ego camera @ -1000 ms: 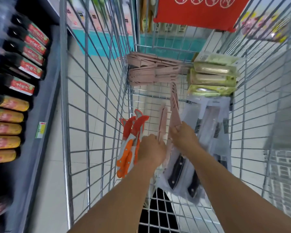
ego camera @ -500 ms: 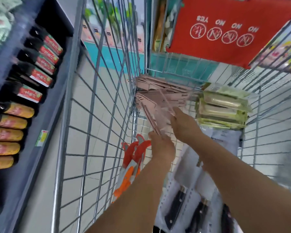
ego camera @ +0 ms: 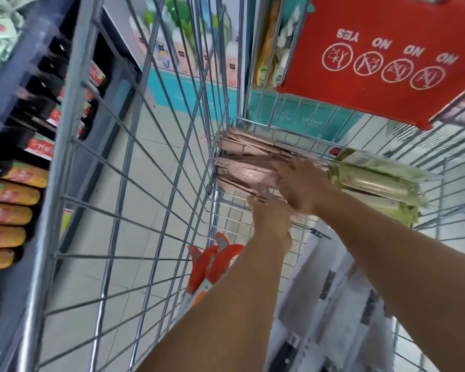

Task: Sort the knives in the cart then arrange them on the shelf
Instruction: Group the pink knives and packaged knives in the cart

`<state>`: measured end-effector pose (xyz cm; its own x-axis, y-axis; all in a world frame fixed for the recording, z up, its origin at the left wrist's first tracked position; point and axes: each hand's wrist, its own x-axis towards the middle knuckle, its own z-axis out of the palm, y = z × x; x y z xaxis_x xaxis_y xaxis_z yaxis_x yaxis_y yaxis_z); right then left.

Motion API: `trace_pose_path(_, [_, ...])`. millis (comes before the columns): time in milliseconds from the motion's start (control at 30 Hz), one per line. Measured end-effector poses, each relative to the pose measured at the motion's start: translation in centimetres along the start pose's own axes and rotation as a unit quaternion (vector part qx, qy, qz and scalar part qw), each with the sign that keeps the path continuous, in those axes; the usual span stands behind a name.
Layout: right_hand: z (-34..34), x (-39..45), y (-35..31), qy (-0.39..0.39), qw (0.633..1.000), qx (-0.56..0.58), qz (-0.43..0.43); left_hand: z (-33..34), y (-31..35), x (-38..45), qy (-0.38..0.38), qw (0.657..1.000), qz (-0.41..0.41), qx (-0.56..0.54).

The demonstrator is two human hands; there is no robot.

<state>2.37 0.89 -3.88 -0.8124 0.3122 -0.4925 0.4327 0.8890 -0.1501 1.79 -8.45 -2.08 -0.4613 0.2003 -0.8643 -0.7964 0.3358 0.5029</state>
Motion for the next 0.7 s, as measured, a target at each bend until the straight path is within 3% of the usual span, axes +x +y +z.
trace_pose_path(33, [0.0, 0.3, 0.0, -0.008, 1.0, 0.011, -0.003, -0.2, -0.3, 0.5, 0.015, 1.0, 0.022, 0.0])
trace_pose_path(133, [0.4, 0.3, -0.1, -0.007, 0.999, 0.024, -0.019, -0.9, -1.3, 0.9, 0.039, 0.985, 0.096, 0.137])
trace_pose_path(200, [1.1, -0.2, -0.3, -0.01, 0.999, 0.021, -0.031, -1.7, -2.0, 0.5, 0.029, 0.952, 0.153, 0.263])
trace_pose_path(300, [2.4, -1.0, -0.5, -0.024, 0.999, -0.003, -0.029, -3.4, -3.3, 0.6, 0.037, 0.827, 0.204, 0.523])
trace_pose_path(400, [3.5, -1.4, -0.6, -0.036, 0.999, -0.013, -0.007, -4.3, -3.5, 1.0, 0.037, 0.757, 0.19, 0.624])
trace_pose_path(567, [4.1, -2.6, -1.2, -0.031, 0.999, -0.009, 0.017, -5.1, -3.0, 0.5, 0.019, 0.753, 0.172, 0.635])
trace_pose_path(700, [3.6, -4.2, -2.0, -0.015, 0.999, 0.004, 0.046, -5.9, -2.8, 0.0, 0.011, 0.728, 0.199, 0.655])
